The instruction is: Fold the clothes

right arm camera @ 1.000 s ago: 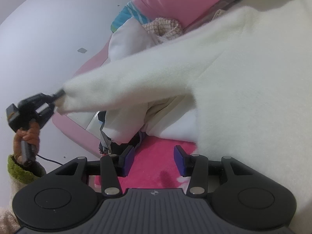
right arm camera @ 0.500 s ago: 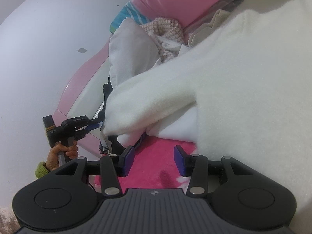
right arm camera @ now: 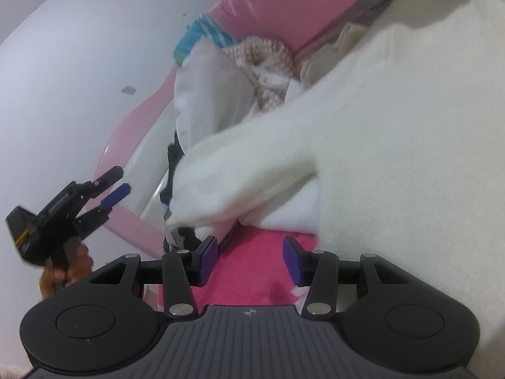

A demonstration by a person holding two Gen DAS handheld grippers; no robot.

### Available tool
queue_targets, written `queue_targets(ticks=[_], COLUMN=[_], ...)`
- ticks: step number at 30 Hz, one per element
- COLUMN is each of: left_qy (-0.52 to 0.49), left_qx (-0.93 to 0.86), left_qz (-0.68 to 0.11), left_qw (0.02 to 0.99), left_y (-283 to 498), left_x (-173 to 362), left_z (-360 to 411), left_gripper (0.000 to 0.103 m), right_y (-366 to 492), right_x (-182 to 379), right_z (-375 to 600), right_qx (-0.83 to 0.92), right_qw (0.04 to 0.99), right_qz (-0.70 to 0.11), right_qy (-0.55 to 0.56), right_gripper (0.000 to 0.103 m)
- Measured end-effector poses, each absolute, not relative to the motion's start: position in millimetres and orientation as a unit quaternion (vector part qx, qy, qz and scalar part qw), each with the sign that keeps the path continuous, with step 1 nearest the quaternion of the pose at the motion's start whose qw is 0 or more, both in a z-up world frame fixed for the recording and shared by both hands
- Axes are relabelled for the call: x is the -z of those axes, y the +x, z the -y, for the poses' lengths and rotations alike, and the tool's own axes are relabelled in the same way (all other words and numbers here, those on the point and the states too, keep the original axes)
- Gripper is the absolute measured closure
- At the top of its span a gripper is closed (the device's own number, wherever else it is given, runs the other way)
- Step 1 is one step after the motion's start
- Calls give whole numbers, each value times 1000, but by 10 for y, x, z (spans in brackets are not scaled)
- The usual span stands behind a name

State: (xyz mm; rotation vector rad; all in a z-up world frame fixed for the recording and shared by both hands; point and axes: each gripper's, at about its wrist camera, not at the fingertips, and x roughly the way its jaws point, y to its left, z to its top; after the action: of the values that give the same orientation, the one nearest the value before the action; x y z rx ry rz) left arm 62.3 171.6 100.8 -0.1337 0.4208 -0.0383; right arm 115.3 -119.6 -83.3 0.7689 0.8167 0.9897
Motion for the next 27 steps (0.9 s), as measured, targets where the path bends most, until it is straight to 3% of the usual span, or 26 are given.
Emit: queue_targets(ticks=[11,17,21,27], left_qy=[-66,-1,-1,10], left_qx=[180,188,173,165], left_qz=[-317,-362,-374,-362], left_qw=[929,913,911,917], left_y=[1127,1164,1168,1156], left_x=[-281,169,336,359], left_z=[-272,200,204,262], left_gripper=[46,46,46,44], right_y=[440,-114,-336,-319], right_x=[290,227,316,763], right_z=[3275,4844,5629,6300], right_qx=[-267,-44,97,117], right_qw=[822,866,854,757], right_qz=[-271,-186,-141,-90], right_qy=[423,463,490,636], right_gripper=[53,37,25,25])
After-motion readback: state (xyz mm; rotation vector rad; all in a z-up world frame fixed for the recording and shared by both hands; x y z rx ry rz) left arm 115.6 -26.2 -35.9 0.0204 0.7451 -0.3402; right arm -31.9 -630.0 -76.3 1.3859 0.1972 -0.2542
